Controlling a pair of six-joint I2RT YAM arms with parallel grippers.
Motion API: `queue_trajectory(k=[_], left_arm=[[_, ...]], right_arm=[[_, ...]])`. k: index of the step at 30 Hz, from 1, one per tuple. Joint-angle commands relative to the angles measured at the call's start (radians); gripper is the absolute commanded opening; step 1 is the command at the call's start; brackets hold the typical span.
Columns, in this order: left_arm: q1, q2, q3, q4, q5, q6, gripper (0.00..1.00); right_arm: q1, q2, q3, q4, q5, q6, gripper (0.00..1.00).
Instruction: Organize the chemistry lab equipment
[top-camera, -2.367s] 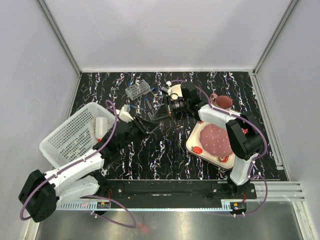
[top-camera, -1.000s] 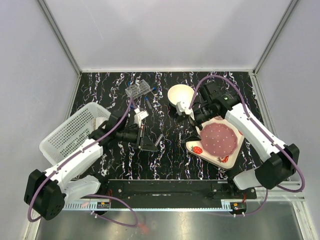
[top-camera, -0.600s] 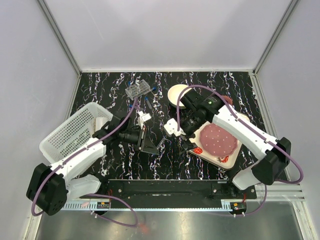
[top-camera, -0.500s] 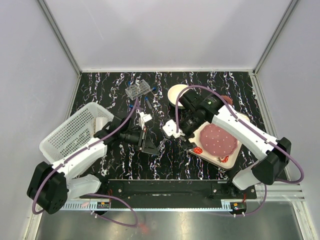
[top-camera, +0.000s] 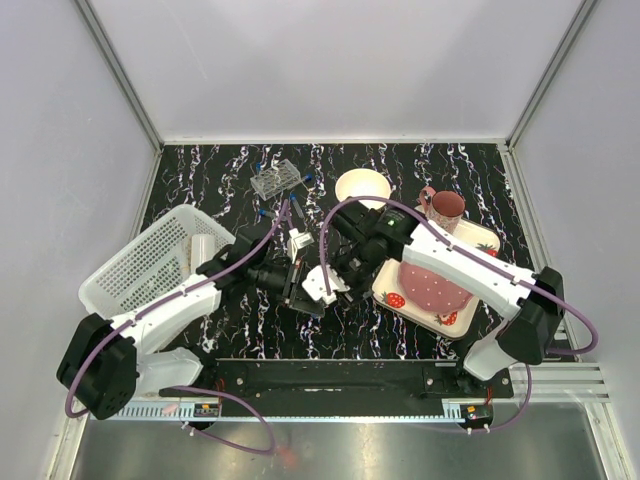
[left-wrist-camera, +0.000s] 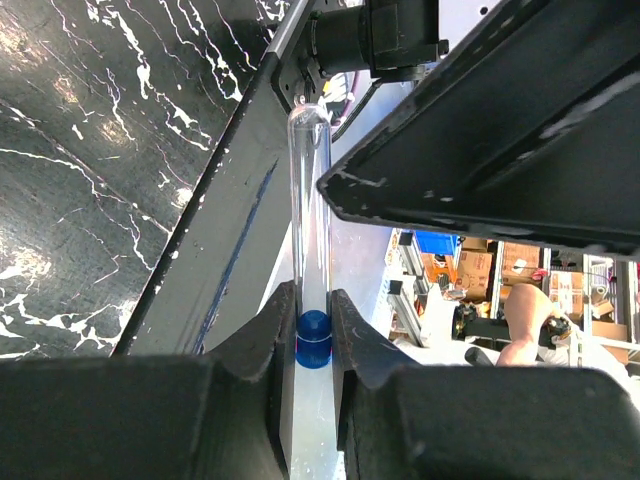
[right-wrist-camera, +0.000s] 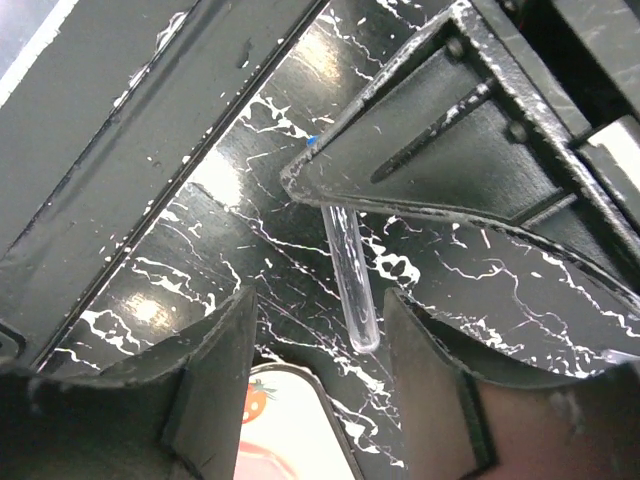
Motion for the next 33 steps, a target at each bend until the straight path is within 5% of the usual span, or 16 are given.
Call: queue_trajectory(k=[1, 8, 12, 19, 22, 26, 29, 32, 33], left_arm=[[-0.005, -0.027, 0.02, 0.058, 0.028, -0.004, 0.09], [-0.005, -0.039, 0.012, 0.06, 0.019, -0.006, 0.11], [-0.005, -0.063, 0.01, 0.067, 0.016, -0.012, 0.12], [-0.005, -0.082, 0.001, 0.07, 0.024, -0.018, 0.12], [-0.005, -0.083, -0.002, 0.07, 0.019, -0.018, 0.12], [0.0, -0.088, -0.002, 0.057, -0.005, -0.019, 0.13], [0.029, -0.12, 0.001, 0.027, -0.076, -0.033, 0.32], [0.067, -0.206, 0.0, 0.009, -0.153, -0.055, 0.59], [0.078, -0.236, 0.0, -0.003, -0.177, -0.058, 0.75]], right_arm=[[0.045, 0.003, -0.026, 0.055, 0.096, 0.021, 0.54], [0.083, 0.004, -0.051, 0.066, 0.152, 0.017, 0.2], [0.085, 0.0, -0.067, 0.075, 0.158, 0.024, 0.2], [0.086, 0.003, -0.097, 0.096, 0.158, 0.036, 0.36], [0.088, 0.007, -0.095, 0.101, 0.155, 0.043, 0.33], [0.089, 0.003, -0.083, 0.102, 0.149, 0.073, 0.17], [0.089, -0.011, -0.09, 0.113, 0.152, 0.119, 0.1], [0.082, -0.029, -0.113, 0.136, 0.127, 0.207, 0.09], [0.074, -0.036, -0.121, 0.138, 0.101, 0.227, 0.09]])
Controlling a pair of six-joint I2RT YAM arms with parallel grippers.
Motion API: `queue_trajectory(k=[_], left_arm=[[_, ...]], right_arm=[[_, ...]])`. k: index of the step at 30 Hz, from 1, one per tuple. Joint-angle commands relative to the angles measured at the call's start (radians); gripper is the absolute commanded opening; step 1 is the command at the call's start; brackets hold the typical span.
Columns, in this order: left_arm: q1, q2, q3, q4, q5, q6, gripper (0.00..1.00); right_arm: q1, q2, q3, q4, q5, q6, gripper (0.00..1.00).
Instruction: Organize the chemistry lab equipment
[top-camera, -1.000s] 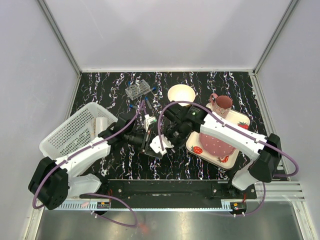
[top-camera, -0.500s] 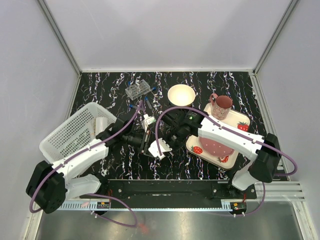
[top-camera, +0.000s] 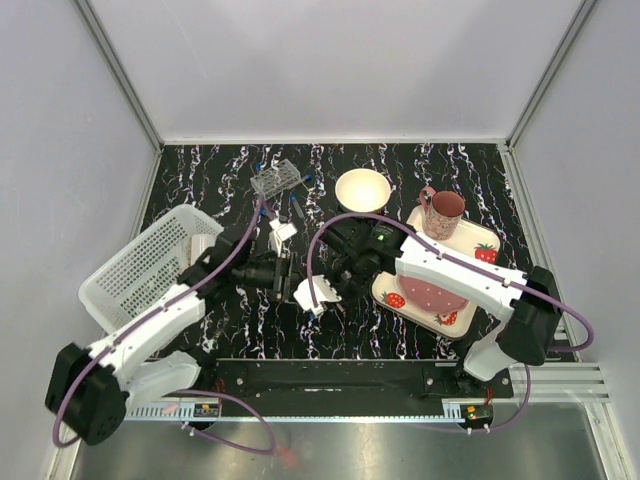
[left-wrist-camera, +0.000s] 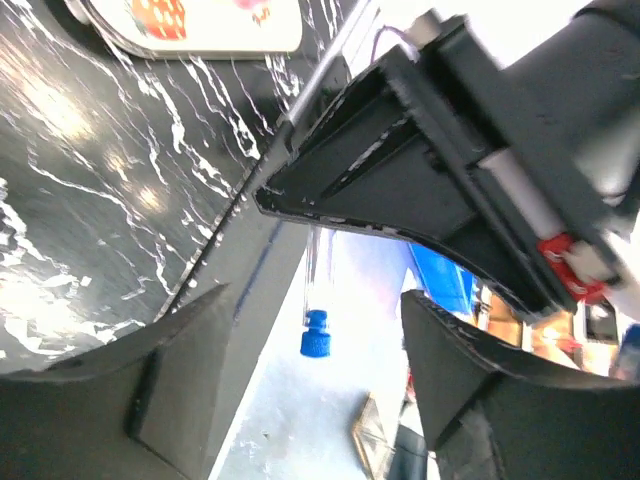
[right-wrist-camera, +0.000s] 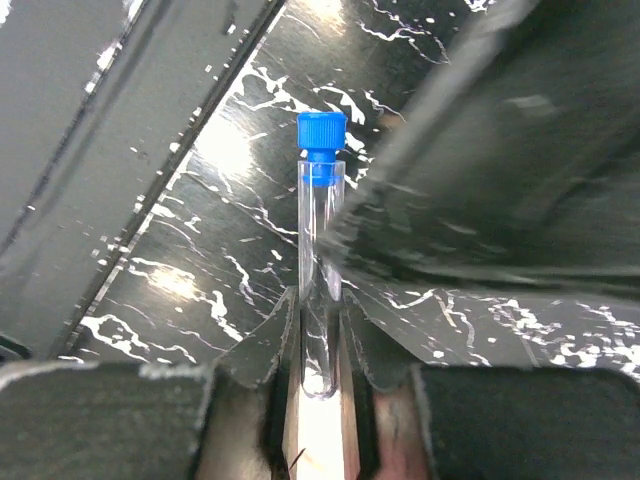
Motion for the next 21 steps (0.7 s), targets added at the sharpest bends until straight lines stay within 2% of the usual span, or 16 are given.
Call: queue_trajectory(k=[1, 3, 4, 5, 6, 8, 9, 10, 11, 12, 14, 15, 21], left_arm=[[0.054, -0.169, 0.009, 0.0, -0.175, -0.023, 0.81], [0.06, -0.225, 0.013, -0.044, -0.238, -0.014, 0.93], [0.062, -0.274, 0.014, -0.058, -0.317, -0.008, 0.99], [0.062, -0.299, 0.004, -0.048, -0.345, -0.016, 0.99], [0.062, -0.322, -0.029, -0.022, -0.372, -0.048, 0.99], [0.062, -0.401, -0.083, 0.102, -0.453, -0.106, 0.99], [0.062, -0.429, -0.141, 0.148, -0.479, -0.172, 0.99], [0.062, -0.452, -0.167, 0.219, -0.54, -0.203, 0.99], [0.062, -0.492, -0.189, 0.245, -0.571, -0.229, 0.99], [0.062, -0.503, -0.224, 0.277, -0.592, -0.271, 0.99], [0.062, -0.515, -0.249, 0.365, -0.634, -0.312, 0.99], [0.062, -0.511, -0.265, 0.397, -0.64, -0.348, 0.99], [0.059, -0.419, -0.287, 0.592, -0.619, -0.463, 0.99]], right_arm=[[-0.028, -0.053, -0.039, 0.028, -0.086, 0.164, 0.09], [-0.063, -0.069, -0.056, 0.057, -0.21, 0.271, 0.09], [-0.086, -0.084, -0.073, 0.095, -0.256, 0.314, 0.08], [-0.132, -0.09, -0.082, 0.126, -0.358, 0.369, 0.08], [-0.161, -0.098, -0.097, 0.166, -0.414, 0.496, 0.08], [-0.244, -0.122, -0.169, 0.336, -0.596, 0.648, 0.07], [-0.262, -0.131, -0.201, 0.409, -0.641, 0.82, 0.07], [-0.281, -0.144, -0.266, 0.577, -0.689, 0.915, 0.07], [-0.314, -0.148, -0.298, 0.665, -0.706, 1.01, 0.07], [-0.327, -0.151, -0.361, 0.829, -0.718, 1.176, 0.07], [-0.355, -0.153, -0.415, 0.978, -0.727, 1.326, 0.07], [-0.361, -0.15, -0.459, 1.108, -0.729, 1.435, 0.07], [-0.37, -0.135, -0.512, 1.273, -0.714, 1.578, 0.07]])
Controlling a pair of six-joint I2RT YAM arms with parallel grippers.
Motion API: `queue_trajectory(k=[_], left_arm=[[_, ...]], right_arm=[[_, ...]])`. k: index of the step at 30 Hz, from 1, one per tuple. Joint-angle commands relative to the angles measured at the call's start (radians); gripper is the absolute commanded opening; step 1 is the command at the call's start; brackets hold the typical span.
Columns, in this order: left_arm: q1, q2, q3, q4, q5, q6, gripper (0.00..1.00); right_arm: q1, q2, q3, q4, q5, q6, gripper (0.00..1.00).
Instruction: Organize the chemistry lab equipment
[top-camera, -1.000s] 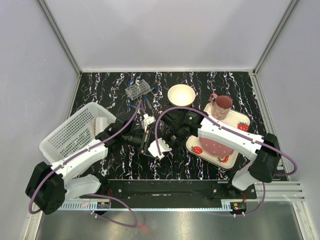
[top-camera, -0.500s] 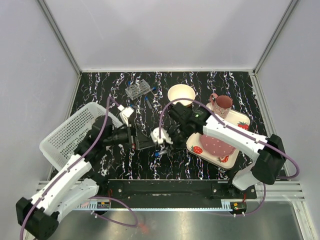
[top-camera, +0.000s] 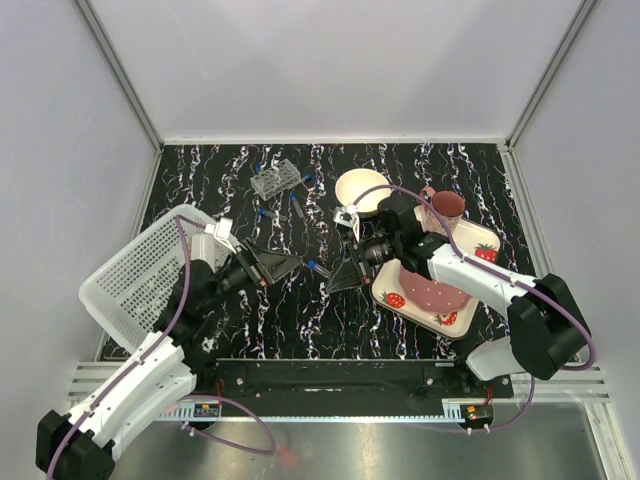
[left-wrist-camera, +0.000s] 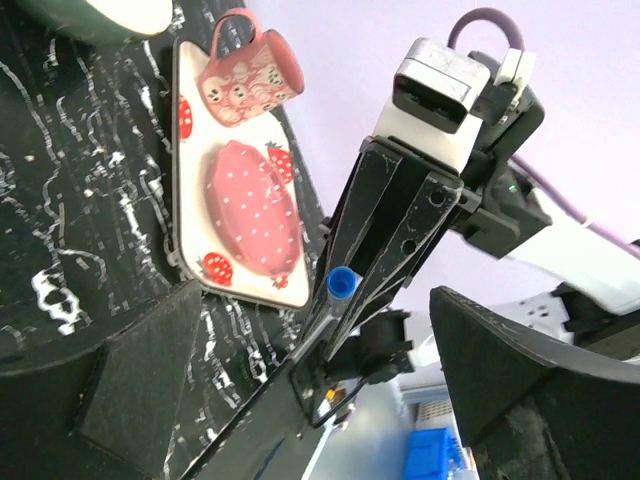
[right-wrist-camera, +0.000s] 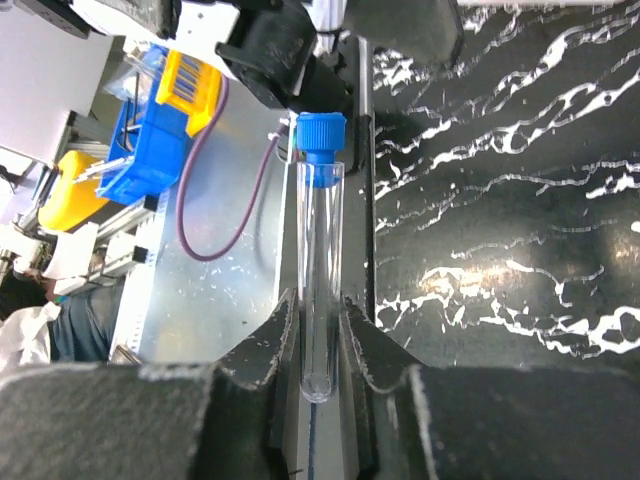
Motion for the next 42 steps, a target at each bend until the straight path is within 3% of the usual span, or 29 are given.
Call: queue_trajectory(k=[1, 9, 20, 29, 37, 40, 41, 42], left_arm=[[-0.001, 0.061, -0.008, 0.283, -0.023, -0.126, 0.97], [-0.053, 0.188, -0.01, 0.41, -0.008, -0.16, 0.68], [-0.078, 0.282, 0.082, 0.351, 0.057, -0.114, 0.45], [-0.09, 0.318, 0.117, 0.316, 0.107, -0.087, 0.34], [-0.093, 0.332, 0.148, 0.285, 0.16, -0.062, 0.03], [-0.092, 0.32, 0.17, 0.233, 0.155, -0.038, 0.0], [-0.093, 0.308, 0.18, 0.201, 0.146, -0.004, 0.0], [-0.092, 0.3, 0.193, 0.111, 0.12, 0.022, 0.0]], right_arm=[[-0.01, -0.006, -0.006, 0.29, -0.052, 0.238, 0.07], [-0.015, -0.001, -0.029, 0.336, -0.046, 0.273, 0.07], [-0.013, 0.003, -0.037, 0.341, -0.047, 0.262, 0.06], [-0.015, 0.005, -0.038, 0.338, -0.047, 0.251, 0.06], [-0.013, 0.005, -0.038, 0.315, -0.044, 0.21, 0.07], [-0.013, -0.003, -0.029, 0.251, -0.033, 0.12, 0.2], [-0.015, -0.008, -0.006, 0.176, -0.035, 0.082, 0.38], [-0.018, -0.012, 0.01, 0.128, -0.033, 0.037, 0.48]])
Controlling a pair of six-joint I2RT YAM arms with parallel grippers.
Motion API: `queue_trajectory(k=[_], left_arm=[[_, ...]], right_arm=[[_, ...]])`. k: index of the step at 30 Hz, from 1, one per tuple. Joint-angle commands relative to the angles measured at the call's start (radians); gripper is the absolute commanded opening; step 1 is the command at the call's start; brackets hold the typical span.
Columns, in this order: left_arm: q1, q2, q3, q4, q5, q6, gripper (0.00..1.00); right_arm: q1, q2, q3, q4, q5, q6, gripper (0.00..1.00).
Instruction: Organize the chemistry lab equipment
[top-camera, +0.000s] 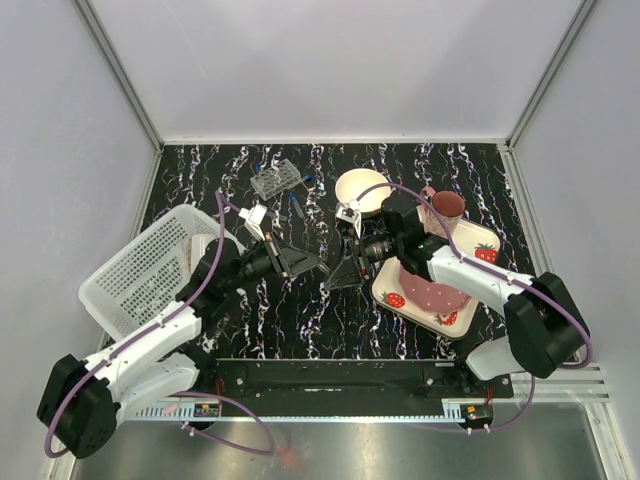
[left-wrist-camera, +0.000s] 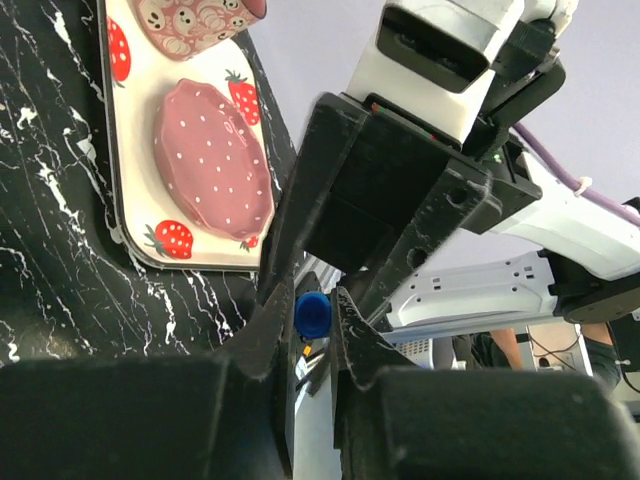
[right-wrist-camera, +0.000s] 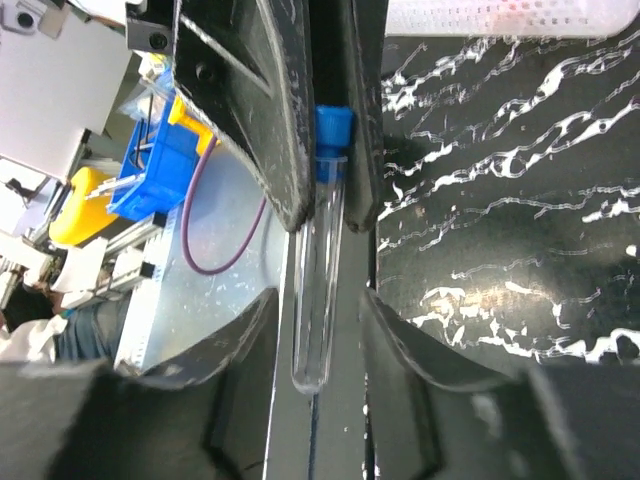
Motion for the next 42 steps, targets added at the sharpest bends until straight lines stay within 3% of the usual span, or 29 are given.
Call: queue_trajectory(k=[1, 2, 3, 7, 13, 17, 23, 34, 42], left_arm=[[-0.003, -0.039, 0.117, -0.16, -0.009, 0.104, 0.0], [0.003, -0.052, 0.137, -0.224, -0.033, 0.18, 0.0], [0.01, -0.055, 0.16, -0.346, -0.09, 0.219, 0.0], [0.109, -0.03, 0.258, -0.499, -0.148, 0.349, 0.0], [0.286, 0.196, 0.442, -0.567, -0.266, 0.539, 0.0], [0.307, 0.387, 0.591, -0.55, -0.412, 0.624, 0.0], [0.316, 0.695, 0.827, -0.487, -0.576, 0.727, 0.0], [0.339, 1.125, 1.32, -0.579, -0.664, 0.871, 0.01], [0.373, 1.258, 1.45, -0.599, -0.678, 0.894, 0.02]], right_arm=[[-0.011, -0.025, 0.073, -0.178, -0.005, -0.255, 0.58], [-0.02, -0.031, 0.107, -0.262, -0.01, -0.286, 0.75], [-0.055, -0.036, 0.121, -0.285, -0.016, -0.297, 0.81], [-0.184, -0.049, 0.156, -0.359, -0.03, -0.415, 0.98], [-0.325, -0.032, 0.19, -0.515, 0.074, -0.608, 1.0], [-0.354, -0.058, 0.211, -0.617, 0.124, -0.707, 1.0], [-0.364, -0.108, 0.167, -0.628, 0.076, -0.764, 1.0], [-0.362, -0.077, 0.251, -0.844, 0.058, -0.955, 1.0], [-0.364, -0.025, 0.29, -0.928, 0.067, -1.023, 1.0]])
